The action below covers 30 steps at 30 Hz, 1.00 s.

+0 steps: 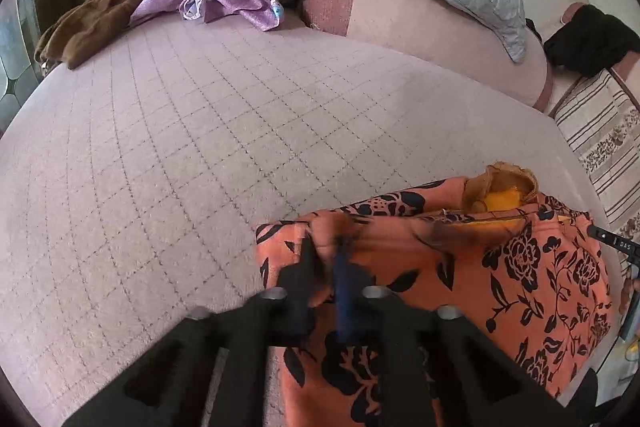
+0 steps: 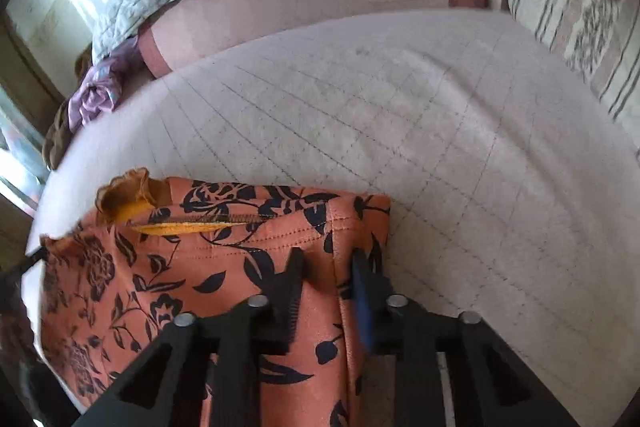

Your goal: Fold small clothes

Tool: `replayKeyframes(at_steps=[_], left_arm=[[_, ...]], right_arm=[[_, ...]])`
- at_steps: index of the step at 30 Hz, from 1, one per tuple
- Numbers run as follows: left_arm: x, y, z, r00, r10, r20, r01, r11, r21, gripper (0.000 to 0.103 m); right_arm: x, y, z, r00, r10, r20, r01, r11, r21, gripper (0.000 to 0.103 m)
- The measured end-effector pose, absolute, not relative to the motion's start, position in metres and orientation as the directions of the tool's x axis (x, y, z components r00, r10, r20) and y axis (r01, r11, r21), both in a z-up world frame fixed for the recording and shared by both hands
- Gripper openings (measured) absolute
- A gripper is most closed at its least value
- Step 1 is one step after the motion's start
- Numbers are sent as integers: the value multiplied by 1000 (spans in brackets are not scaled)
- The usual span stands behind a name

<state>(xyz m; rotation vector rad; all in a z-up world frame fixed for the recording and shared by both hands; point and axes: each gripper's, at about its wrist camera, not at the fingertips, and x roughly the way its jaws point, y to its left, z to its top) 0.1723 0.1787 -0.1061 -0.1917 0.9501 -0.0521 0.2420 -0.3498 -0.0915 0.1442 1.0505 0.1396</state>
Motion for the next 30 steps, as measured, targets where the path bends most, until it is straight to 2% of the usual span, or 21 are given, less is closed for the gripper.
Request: replayKeyframes(at_steps=[7,10,12,14,16,18,19,22,24,25,27,28,29,30], left_arm=[[167,176,-62,694,-130,-708,13,986,-168,5],[185,182,-84,661,-105,-743,-30,986,-166,5],[202,187,-119,560,-113,-821,-72,980,-184,7],[206,189,-135,540,-91,-837,-94,981,-167,13],[203,192,-132,556,-103,-825,-100,977,-189,14],[197,196,-122,582,-95,-808,-116,974,-197,29],[192,198,-114,598,-80,-797,-128,973,-194,30],[169,200,-89,648,-87,-757,-117,970,-211,34],[145,190,-66,690,-87,-719,-95,973,-209,42],[133,182,-57,701,-95,-706,-83,974,-213,46],[111,162,-41,722,-111,-683,-49,977,-210,60],[99,151,-35,730,-116,-674,-31,979,-201,63],[88,140,-33,731,-128,-670,-6,981,-194,65],[79,132,-34,728,-140,-672,17,982,-187,65]], right_arm=[[232,-345,-40,618,94,-780,-53,996,78,7],[246,-356,-40,631,67,-773,-3,996,84,7],[261,-362,-66,577,89,-812,20,992,123,8],[272,-368,-102,479,118,-870,68,983,171,11],[269,-371,-116,487,133,-863,83,977,198,13],[262,-372,-109,515,132,-847,95,973,209,24],[258,-372,-104,523,134,-842,89,973,211,28],[241,-372,-77,569,100,-816,80,981,176,28],[223,-373,-55,611,129,-781,69,974,215,29],[211,-370,-43,627,167,-761,44,968,249,32],[192,-362,-31,631,246,-736,-9,951,310,53],[181,-357,-29,630,293,-719,-39,937,348,80],[171,-351,-29,626,344,-700,-68,918,391,84],[163,-346,-32,619,392,-681,-89,896,435,84]])
